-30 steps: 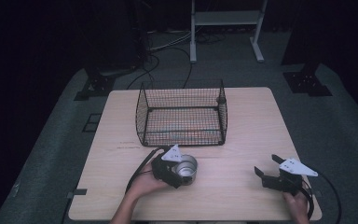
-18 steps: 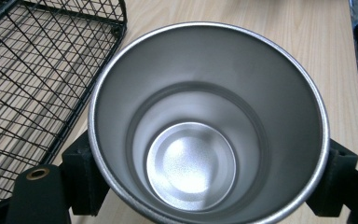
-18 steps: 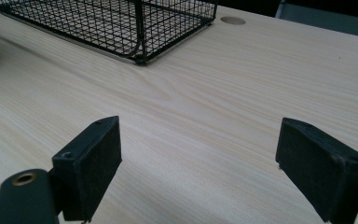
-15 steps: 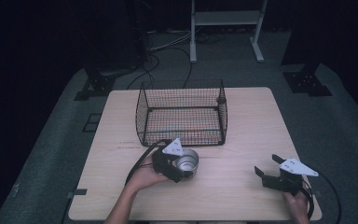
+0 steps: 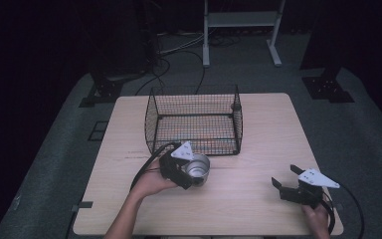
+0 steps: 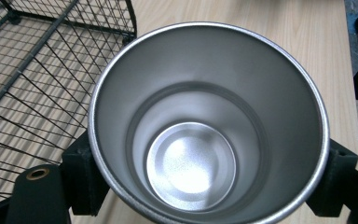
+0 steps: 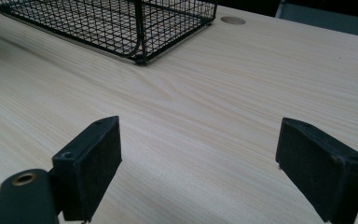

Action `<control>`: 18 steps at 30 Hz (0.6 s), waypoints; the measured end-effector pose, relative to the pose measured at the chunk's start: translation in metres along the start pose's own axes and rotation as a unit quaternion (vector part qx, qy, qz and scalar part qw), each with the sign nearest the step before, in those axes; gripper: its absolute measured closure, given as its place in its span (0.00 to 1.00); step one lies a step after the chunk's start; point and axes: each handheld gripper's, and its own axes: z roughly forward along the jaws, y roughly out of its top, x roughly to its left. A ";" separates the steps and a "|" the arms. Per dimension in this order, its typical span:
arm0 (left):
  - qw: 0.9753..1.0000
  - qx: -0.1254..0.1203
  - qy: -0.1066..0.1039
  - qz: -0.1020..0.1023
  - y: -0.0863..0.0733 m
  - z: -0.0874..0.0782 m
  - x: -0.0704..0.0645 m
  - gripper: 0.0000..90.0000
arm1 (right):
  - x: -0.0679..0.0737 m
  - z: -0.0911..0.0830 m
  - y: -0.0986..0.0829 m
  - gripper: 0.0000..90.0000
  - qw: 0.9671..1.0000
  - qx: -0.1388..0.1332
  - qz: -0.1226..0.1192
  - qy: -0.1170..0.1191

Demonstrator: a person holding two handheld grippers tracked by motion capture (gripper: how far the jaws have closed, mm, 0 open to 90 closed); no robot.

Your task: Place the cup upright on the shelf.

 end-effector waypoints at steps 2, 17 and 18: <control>1.000 0.002 -0.001 0.004 0.003 -0.002 0.003 0.20 | 0.000 0.000 0.000 0.15 1.000 0.000 0.000 0.000; 1.000 -0.002 -0.013 0.011 0.026 -0.014 0.020 0.20 | 0.001 0.000 0.000 0.15 1.000 0.000 -0.001 0.001; 1.000 -0.002 -0.014 0.013 0.029 -0.015 0.020 0.20 | 0.001 0.000 0.000 0.15 1.000 0.001 0.000 0.001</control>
